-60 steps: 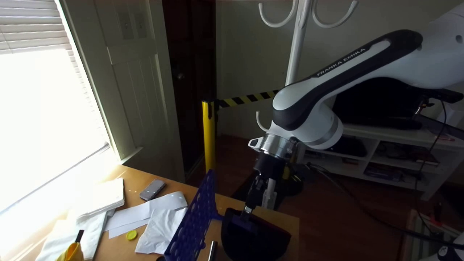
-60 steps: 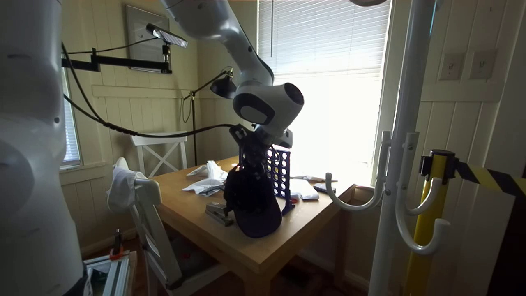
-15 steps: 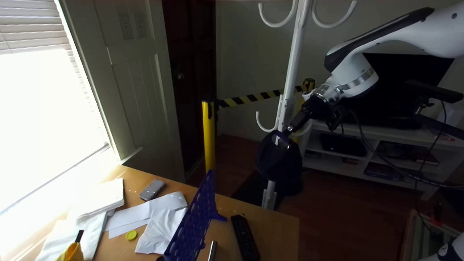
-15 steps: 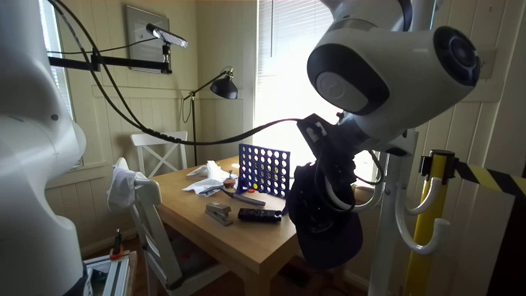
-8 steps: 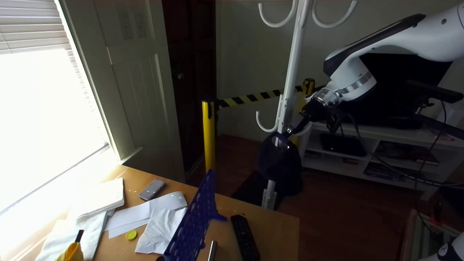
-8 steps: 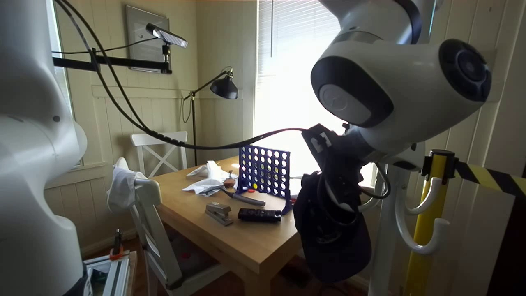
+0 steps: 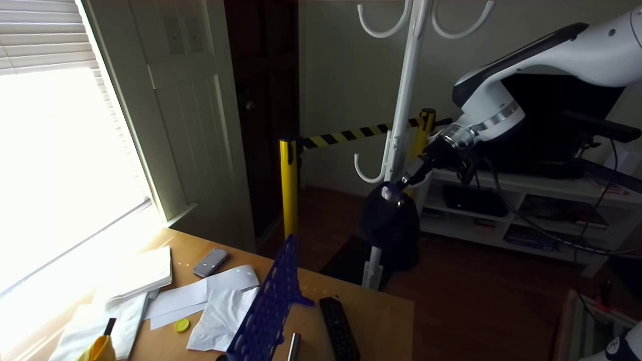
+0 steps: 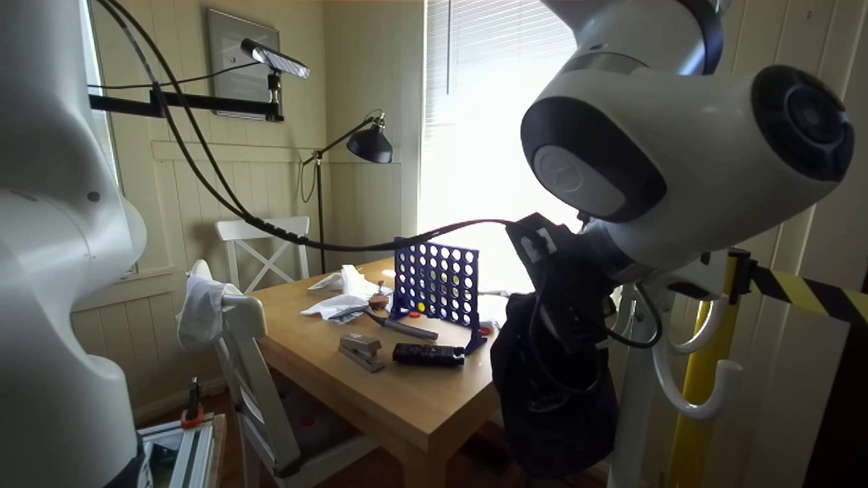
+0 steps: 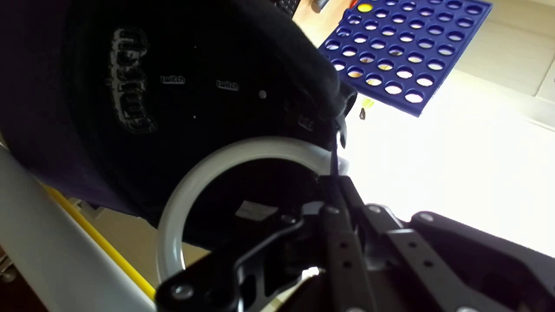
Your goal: Put the black cap on the white stand.
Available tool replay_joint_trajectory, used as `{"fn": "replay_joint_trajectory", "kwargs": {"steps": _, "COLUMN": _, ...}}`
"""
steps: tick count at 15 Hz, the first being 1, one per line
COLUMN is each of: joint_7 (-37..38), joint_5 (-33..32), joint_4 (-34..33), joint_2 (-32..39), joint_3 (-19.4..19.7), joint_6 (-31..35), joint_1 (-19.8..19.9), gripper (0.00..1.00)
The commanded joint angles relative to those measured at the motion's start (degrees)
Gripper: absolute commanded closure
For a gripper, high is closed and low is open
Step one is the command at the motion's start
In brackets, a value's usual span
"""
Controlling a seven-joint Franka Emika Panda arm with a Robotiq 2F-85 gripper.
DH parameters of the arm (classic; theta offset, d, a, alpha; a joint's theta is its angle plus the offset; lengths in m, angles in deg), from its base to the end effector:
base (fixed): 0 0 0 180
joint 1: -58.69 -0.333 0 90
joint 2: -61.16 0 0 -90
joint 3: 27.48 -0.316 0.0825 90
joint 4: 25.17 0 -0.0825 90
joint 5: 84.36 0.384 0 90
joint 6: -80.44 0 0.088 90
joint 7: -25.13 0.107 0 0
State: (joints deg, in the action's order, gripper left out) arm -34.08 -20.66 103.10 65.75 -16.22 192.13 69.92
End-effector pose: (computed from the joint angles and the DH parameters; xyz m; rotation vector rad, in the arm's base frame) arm 0.4978 -0.1408 0.3363 -2.2049 0.0096 -0.4278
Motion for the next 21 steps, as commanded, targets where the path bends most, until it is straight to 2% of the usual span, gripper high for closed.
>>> {"fn": "replay_joint_trajectory", "kwargs": {"steps": 1, "joint_7": -0.25, "joint_5": 2.17, "joint_4": 0.10, "joint_2": 1.69, "joint_3": 0.07, "joint_6": -0.16, "joint_1": 0.56, "gripper": 0.99}}
{"fn": "replay_joint_trajectory", "kwargs": {"steps": 2, "joint_7": -0.14, "joint_5": 2.07, "joint_4": 0.15, "joint_2": 2.04, "joint_3": 0.00, "joint_6": -0.09, "joint_1": 0.50, "gripper": 0.99}}
{"fn": "replay_joint_trajectory", "kwargs": {"steps": 3, "joint_7": 0.06, "joint_5": 1.85, "joint_4": 0.17, "joint_2": 2.24, "joint_3": -0.09, "joint_6": -0.07, "joint_1": 0.43, "gripper": 0.72}}
{"fn": "replay_joint_trajectory", "kwargs": {"steps": 5, "joint_7": 0.14, "joint_5": 1.45, "joint_4": 0.22, "joint_2": 2.00, "joint_3": -0.27, "joint_6": -0.06, "joint_1": 0.29, "gripper": 0.66}}
{"fn": "replay_joint_trajectory", "kwargs": {"steps": 11, "joint_7": -0.04, "joint_5": 0.50, "joint_4": 1.81, "joint_2": -5.87, "joint_3": -0.68, "joint_6": -1.15, "joint_1": -0.30, "gripper": 0.24}}
{"fn": "replay_joint_trajectory", "kwargs": {"steps": 14, "joint_7": 5.96, "joint_5": -6.98, "joint_4": 3.36, "joint_2": -12.17, "joint_3": -1.21, "joint_6": 0.39, "joint_1": -0.93, "gripper": 0.04}}
{"fn": "replay_joint_trajectory", "kwargs": {"steps": 15, "joint_7": 7.90, "joint_5": -9.88, "joint_4": 4.27, "joint_2": -14.63, "joint_3": -1.34, "joint_6": 0.70, "joint_1": -0.86, "gripper": 0.00}}
{"fn": "replay_joint_trajectory", "kwargs": {"steps": 17, "joint_7": 11.97, "joint_5": -16.09, "joint_4": 5.70, "joint_2": -19.18, "joint_3": -1.57, "joint_6": 1.16, "joint_1": -0.54, "gripper": 0.00}}
{"fn": "replay_joint_trajectory", "kwargs": {"steps": 21, "joint_7": 23.05, "joint_5": -33.72, "joint_4": 8.45, "joint_2": -29.45, "joint_3": -2.25, "joint_6": -0.19, "joint_1": 0.48, "gripper": 0.00}}
